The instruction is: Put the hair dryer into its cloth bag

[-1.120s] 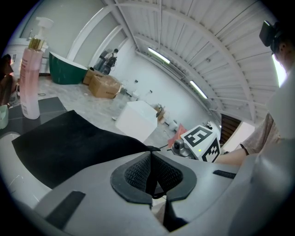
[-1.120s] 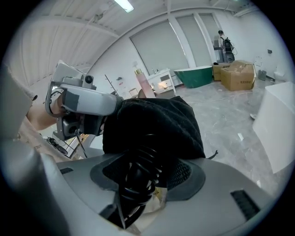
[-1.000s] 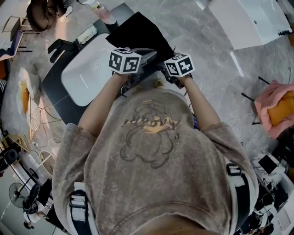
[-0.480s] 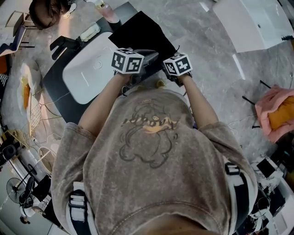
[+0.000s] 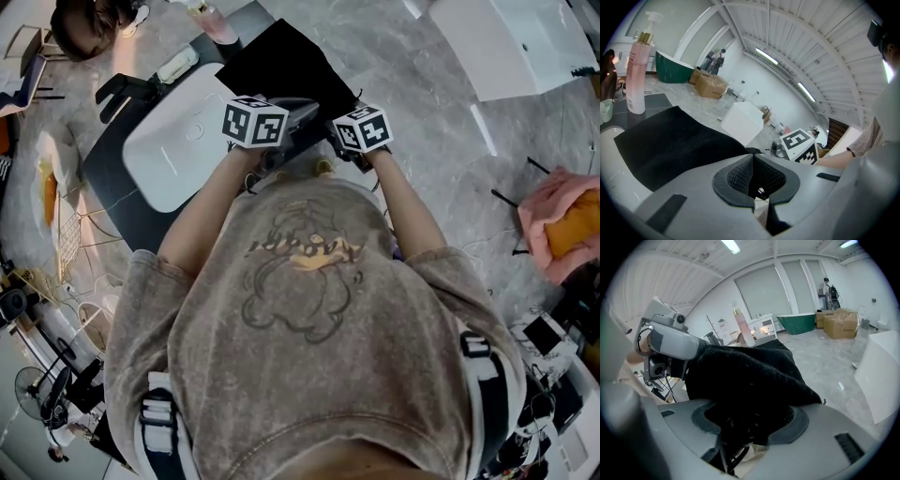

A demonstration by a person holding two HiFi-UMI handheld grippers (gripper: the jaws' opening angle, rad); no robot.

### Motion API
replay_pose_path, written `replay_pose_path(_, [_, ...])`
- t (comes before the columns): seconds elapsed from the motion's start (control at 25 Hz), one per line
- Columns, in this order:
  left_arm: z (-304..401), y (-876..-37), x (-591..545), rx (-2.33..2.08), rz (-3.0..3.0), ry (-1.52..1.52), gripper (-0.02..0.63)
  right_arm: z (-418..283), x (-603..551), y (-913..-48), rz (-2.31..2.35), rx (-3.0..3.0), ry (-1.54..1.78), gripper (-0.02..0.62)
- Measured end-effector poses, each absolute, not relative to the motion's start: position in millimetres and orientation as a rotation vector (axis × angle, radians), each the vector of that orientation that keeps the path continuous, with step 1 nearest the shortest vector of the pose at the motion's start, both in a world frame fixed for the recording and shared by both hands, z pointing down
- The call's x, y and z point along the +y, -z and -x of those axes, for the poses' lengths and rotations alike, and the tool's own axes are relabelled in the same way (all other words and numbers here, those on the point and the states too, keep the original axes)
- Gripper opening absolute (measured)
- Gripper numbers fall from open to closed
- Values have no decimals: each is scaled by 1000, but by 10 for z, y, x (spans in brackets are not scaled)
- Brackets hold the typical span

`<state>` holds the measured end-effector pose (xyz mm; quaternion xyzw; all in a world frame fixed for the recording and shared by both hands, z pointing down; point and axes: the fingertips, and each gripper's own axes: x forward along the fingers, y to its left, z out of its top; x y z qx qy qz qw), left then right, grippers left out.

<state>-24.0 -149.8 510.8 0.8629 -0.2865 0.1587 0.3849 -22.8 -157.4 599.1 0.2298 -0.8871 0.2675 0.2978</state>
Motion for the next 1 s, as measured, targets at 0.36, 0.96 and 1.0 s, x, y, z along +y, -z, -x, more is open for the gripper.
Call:
replay_pose_path(0.36, [249,-5133,-1513,-713,-2189,-394,26,-112,-1387,-5763,-653,-2366,-630,247])
replay_pose_path(0.96, [201,-5133,-1499,-689,-2193,-387,26,-490,-695,-6152,-558,-2243,-696,293])
replay_pose_path(1.0, [203,-5135,-1502,-691,-2194,-390,27,-483,-666,-6186,-543,-2236,-698,290])
